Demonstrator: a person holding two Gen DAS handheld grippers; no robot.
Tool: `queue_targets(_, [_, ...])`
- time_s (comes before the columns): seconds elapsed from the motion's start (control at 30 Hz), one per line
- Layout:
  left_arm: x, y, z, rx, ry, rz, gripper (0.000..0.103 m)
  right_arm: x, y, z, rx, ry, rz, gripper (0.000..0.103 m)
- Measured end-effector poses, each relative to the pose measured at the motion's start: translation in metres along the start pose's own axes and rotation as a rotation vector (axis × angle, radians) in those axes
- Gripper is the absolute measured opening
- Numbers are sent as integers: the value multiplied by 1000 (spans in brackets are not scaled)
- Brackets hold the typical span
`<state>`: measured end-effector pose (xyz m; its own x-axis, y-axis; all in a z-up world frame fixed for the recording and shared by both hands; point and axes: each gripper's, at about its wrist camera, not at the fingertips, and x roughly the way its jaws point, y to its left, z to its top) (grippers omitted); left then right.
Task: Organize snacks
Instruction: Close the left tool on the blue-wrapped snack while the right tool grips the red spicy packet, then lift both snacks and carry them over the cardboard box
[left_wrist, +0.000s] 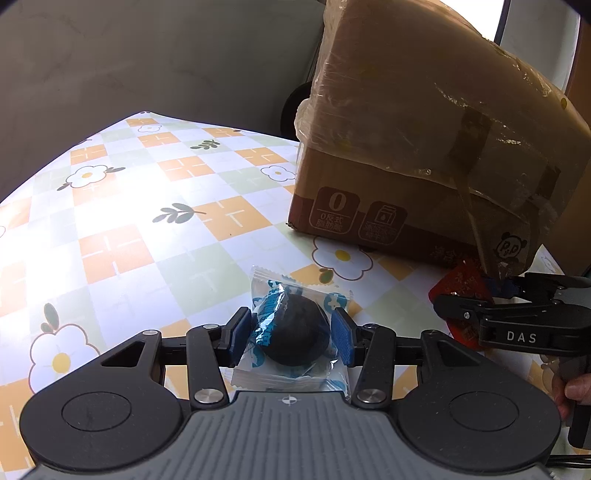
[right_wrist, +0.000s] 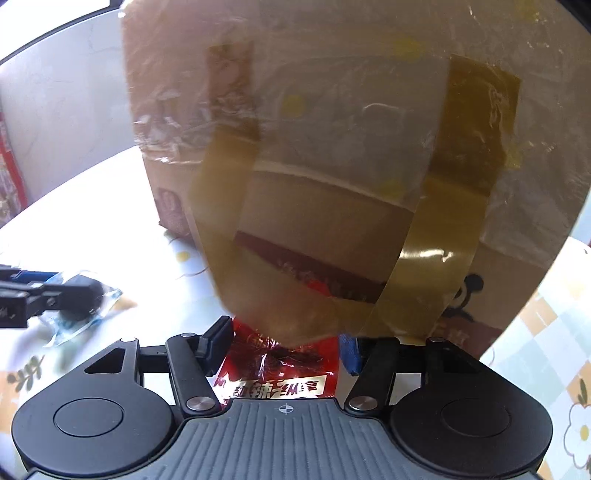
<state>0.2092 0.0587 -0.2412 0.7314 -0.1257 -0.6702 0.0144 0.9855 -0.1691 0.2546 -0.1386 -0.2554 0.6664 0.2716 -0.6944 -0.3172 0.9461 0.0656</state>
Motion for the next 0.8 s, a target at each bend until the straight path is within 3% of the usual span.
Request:
queue_targets(0.27, [-12,-6,-12,1,5,-17,50,-34,-6,-33,79,-36,-18,54])
queue_targets(0.53, [-29,-18,-33,12,-6,-33,48,-58,-23,-57,220,-194,-10,51])
queue_targets(0.8, [-40,-28,-42,26,-28,6,47,-54,-34,-58,273,-203,25,51])
